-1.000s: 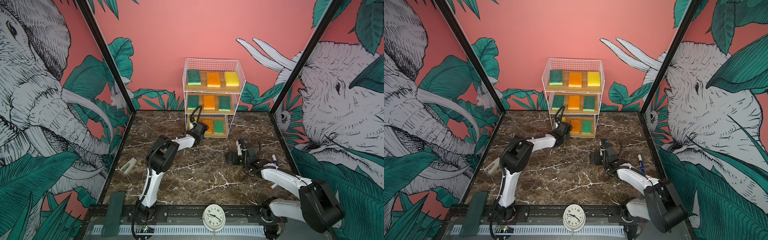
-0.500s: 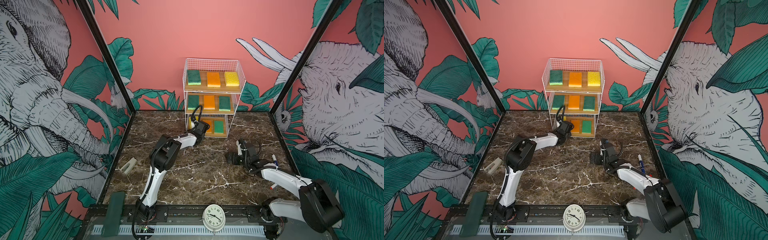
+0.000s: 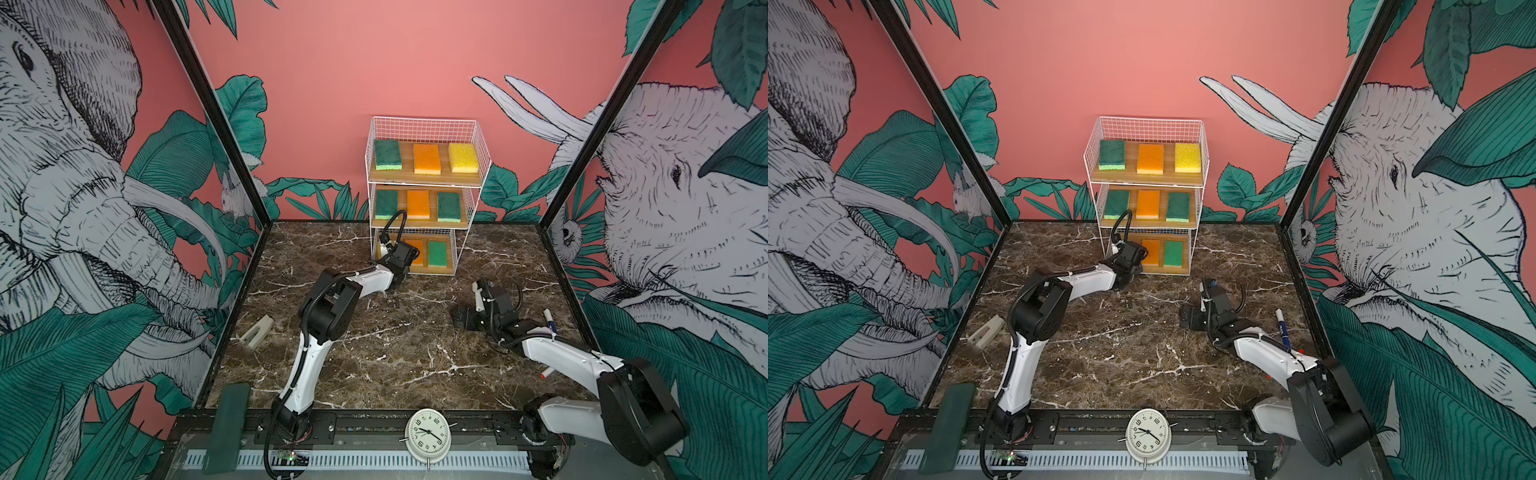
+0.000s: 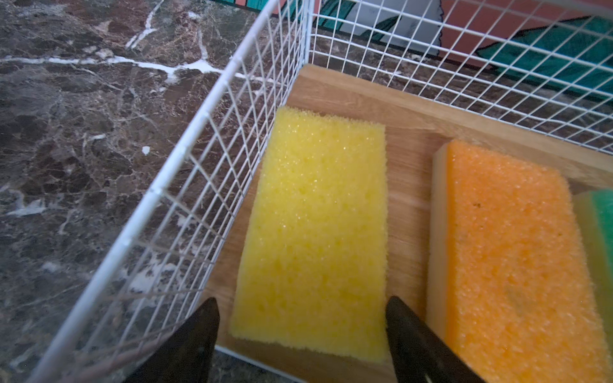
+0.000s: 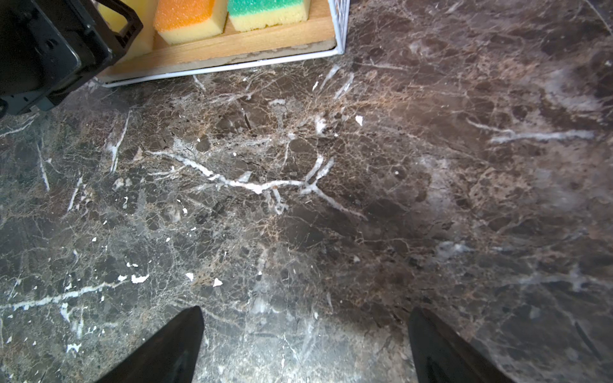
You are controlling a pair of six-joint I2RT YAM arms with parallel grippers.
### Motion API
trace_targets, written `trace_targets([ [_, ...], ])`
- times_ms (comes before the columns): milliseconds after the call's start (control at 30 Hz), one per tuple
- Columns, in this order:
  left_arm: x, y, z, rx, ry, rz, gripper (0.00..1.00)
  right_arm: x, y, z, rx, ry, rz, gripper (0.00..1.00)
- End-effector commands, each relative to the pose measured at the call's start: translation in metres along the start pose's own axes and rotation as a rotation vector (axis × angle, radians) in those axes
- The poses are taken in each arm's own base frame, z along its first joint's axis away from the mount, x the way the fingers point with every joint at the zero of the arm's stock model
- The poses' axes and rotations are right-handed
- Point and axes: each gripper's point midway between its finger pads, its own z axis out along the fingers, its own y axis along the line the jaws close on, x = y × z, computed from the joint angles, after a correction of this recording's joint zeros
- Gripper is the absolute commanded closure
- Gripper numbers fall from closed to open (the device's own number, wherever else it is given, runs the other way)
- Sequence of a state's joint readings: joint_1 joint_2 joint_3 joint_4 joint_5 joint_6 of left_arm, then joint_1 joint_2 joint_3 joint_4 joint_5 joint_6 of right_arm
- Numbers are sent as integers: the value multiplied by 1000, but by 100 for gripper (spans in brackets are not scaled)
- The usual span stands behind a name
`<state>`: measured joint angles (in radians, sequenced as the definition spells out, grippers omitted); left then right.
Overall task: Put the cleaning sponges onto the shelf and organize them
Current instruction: 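Lower the yellow sponge beside the orange sponge and open the left gripper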
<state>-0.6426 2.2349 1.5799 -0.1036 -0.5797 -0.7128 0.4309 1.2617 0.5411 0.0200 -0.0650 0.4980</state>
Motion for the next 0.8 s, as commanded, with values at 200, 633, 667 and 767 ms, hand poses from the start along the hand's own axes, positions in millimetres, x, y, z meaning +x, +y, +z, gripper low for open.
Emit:
trace_targets([
  [200,1,13,-4,-34,48,3,23,-4,2,1,-18,-21,18,1],
  [633,0,5,-2,0,54,34,26,-3,1,0,-19,-20,25,2],
  [667,0,4,-2,1,55,36,26,-2,1,0,-18,-18,26,1],
  [767,-1,3,0,-1,52,35,25,-2,0,0,-16,-19,27,2],
])
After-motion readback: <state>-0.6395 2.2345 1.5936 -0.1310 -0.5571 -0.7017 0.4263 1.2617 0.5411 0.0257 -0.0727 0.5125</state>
